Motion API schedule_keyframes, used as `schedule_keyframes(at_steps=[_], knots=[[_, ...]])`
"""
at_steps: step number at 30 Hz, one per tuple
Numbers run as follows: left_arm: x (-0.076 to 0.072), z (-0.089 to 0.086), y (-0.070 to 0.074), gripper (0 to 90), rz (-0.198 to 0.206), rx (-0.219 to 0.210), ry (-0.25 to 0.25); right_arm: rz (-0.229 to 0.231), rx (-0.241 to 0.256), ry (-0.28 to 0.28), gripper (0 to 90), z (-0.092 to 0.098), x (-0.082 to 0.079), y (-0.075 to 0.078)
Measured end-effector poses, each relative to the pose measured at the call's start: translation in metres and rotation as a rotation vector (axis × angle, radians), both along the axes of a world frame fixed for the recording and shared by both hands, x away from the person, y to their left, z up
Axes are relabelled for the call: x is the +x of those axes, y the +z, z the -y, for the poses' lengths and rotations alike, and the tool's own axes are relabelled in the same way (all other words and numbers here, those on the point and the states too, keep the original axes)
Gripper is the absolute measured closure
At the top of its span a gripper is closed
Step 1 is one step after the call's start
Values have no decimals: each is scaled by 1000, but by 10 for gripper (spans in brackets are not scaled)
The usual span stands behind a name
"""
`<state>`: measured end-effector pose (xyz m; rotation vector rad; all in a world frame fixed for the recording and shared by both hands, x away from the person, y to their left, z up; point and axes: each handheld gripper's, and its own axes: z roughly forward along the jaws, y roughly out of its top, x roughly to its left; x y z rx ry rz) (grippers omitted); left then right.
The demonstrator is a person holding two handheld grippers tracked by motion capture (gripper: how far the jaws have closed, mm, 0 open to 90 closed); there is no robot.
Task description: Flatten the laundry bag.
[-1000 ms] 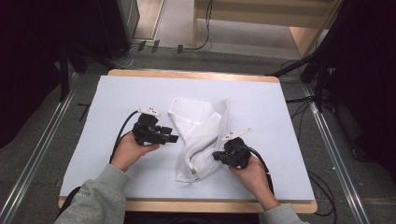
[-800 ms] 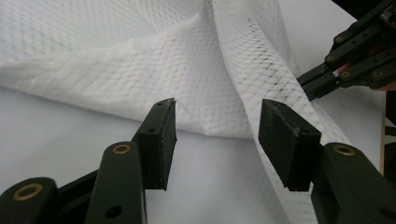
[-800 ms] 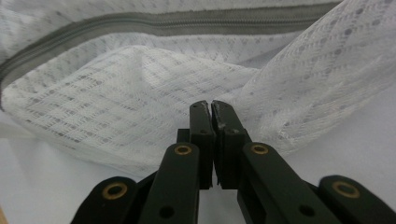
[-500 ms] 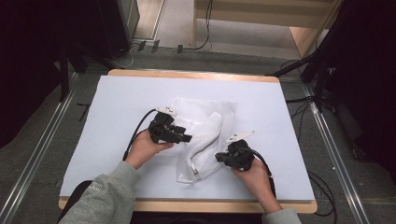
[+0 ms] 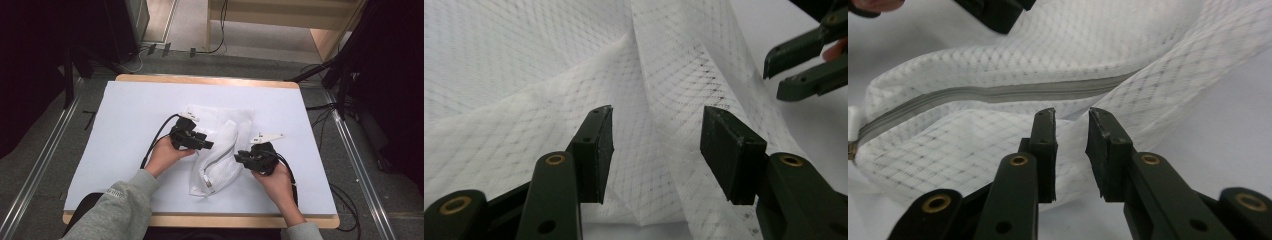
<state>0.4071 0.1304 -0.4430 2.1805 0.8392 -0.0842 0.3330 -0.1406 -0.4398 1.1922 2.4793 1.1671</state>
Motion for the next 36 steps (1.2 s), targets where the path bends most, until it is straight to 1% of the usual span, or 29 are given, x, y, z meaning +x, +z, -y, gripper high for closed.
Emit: schedule_keyframes(at_steps=[1, 2, 3, 4, 5, 6, 7, 9, 10, 12, 13, 17, 21, 25, 27, 28, 29, 31, 32, 33, 36], knots=[[0, 4, -2, 483, -7, 12, -6, 6, -1, -3, 725, 1, 1, 0], [-1, 5, -3, 502, -9, 10, -8, 6, 1, -17, 715, 4, 2, 0], [-1, 6, -4, 515, -8, 22, -13, 8, 2, -22, 711, 5, 3, 0], [-1, 7, -5, 535, -18, 21, -16, 8, 7, -28, 698, 7, 4, 0], [-1, 8, -6, 582, -29, 17, -15, 10, 9, -38, 687, 9, 5, 1], [-1, 9, -7, 598, -38, 13, -11, 12, 11, -42, 676, 11, 6, 1], [0, 9, -9, 639, -69, 3, -17, 13, 14, -52, 660, 13, 7, 1], [-2, 11, -12, 747, -91, 7, -24, 10, 22, -66, 649, 17, 9, 1], [-3, 12, -12, 813, -92, 12, -30, 12, 26, -75, 640, 19, 10, 0], [-6, 14, -11, 883, -79, 21, -43, 10, 29, -79, 635, 21, 12, 0], [-7, 14, -10, 900, -73, 18, -46, 7, 28, -83, 628, 21, 12, 0], [-11, 10, -1, 900, -60, -1, -47, 1, 20, -90, 617, 24, 14, -1], [-15, 3, 6, 900, -43, -18, -35, 1, 26, -98, 615, 27, 14, -1], [-18, -7, 13, 900, -35, -21, -27, 4, 27, -102, 614, 30, 17, -1], [-21, -13, 17, 900, -31, -37, -15, 8, 30, -107, 613, 32, 19, -1], [-21, -16, 18, 900, -26, -40, -17, 7, 31, -112, 614, 33, 20, -1], [-23, -20, 21, 900, -20, -48, -6, 9, 31, -113, 614, 33, 21, -1], [-26, -27, 26, 900, -11, -53, 6, 10, 33, -118, 614, 35, 23, -1], [-27, -30, 27, 900, -8, -55, 4, 12, 33, -120, 613, 35, 24, -1], [-29, -34, 29, 900, -4, -61, 15, 9, 33, -123, 611, 36, 24, 0], [-30, -43, 32, 900, -4, -63, 29, 14, 34, -125, 604, 36, 27, 0]])
